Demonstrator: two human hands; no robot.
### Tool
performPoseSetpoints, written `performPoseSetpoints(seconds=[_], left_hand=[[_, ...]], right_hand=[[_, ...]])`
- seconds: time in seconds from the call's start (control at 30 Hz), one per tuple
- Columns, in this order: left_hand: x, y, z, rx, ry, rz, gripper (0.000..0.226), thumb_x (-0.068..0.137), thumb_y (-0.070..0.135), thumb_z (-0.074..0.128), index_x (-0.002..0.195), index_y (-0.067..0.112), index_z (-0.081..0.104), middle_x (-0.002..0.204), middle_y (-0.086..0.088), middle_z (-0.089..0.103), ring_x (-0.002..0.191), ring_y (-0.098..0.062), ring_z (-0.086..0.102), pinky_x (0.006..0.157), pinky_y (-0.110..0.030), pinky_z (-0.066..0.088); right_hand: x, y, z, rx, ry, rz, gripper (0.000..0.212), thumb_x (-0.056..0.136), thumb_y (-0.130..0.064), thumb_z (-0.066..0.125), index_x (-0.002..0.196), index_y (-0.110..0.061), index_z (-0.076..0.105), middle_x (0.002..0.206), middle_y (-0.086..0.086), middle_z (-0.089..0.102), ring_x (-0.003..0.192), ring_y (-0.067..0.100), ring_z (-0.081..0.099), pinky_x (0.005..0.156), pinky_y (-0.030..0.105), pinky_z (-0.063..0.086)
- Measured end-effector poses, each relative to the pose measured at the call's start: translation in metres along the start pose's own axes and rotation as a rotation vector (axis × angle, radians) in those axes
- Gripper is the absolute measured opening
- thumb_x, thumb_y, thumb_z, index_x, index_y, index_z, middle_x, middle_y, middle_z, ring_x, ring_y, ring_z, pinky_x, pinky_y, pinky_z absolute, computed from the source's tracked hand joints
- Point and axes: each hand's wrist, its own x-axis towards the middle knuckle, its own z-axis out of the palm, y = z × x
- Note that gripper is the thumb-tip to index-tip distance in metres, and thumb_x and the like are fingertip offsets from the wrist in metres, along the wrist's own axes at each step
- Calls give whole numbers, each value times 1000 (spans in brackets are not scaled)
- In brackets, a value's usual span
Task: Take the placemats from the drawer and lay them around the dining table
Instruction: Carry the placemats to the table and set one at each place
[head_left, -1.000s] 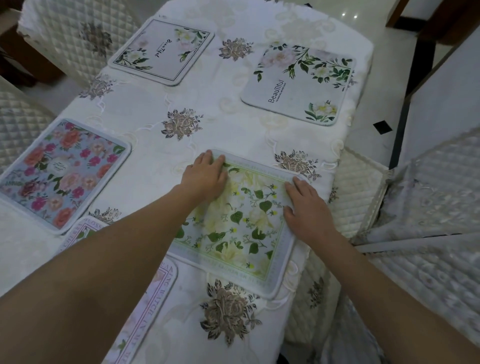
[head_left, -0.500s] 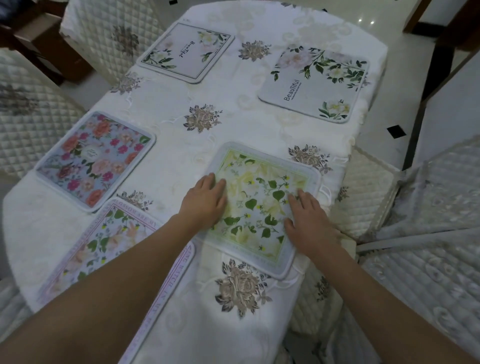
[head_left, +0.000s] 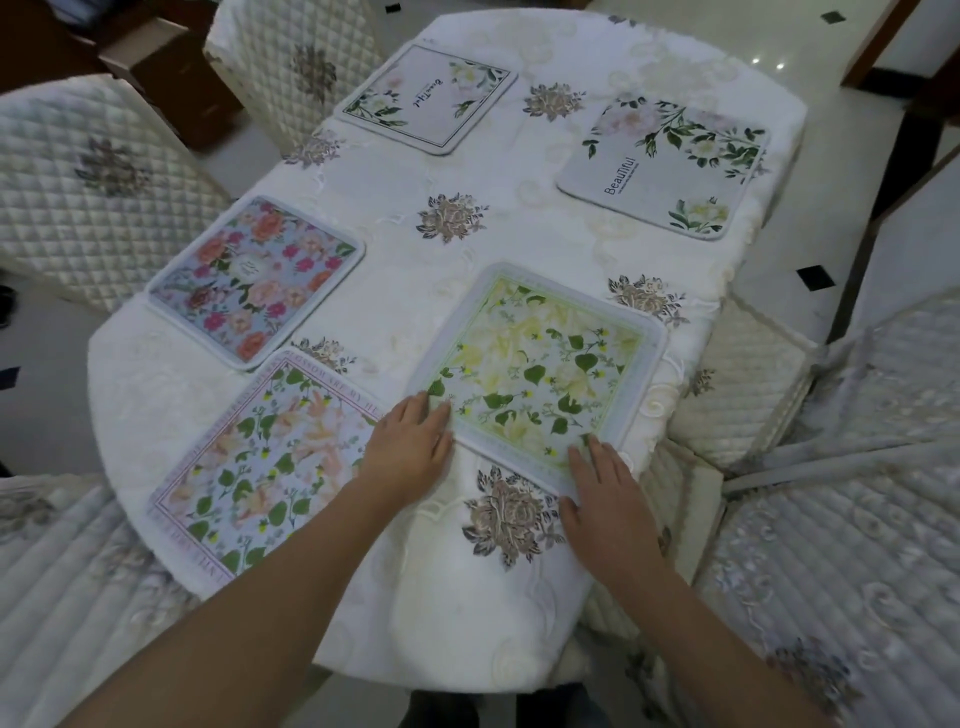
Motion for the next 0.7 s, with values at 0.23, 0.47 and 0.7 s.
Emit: performPoseSetpoints(seconds=[0.23, 0.47, 0.7], left_hand=[[-24, 35, 10, 19, 5, 144, 48, 103, 42, 29, 146, 24, 38, 157, -10, 30, 144, -28, 27, 117, -45, 20], [-40, 49, 28, 47, -31, 153, 61, 97, 45, 15, 147, 22, 39, 157, -11, 33, 144, -30, 30, 114, -50, 28], [-33, 28, 18, 61, -49, 135, 51, 104, 39, 30, 153, 25, 26, 162, -9, 20, 149, -28, 16, 121, -48, 14]], right_hand=[[17, -35, -1, -8, -3, -177, 55, 98, -34, 34, 149, -12, 35, 158, 12, 27, 146, 29, 21, 121, 41, 15], [21, -47, 10, -30, -2, -251, 70, 89, -39, 12, 141, -9, 48, 149, 12, 43, 140, 30, 37, 116, 43, 30], [-2, -15, 17, -54, 78, -258, 49, 89, -20, 56, 137, -10, 54, 144, 12, 50, 133, 31, 46, 112, 43, 35]])
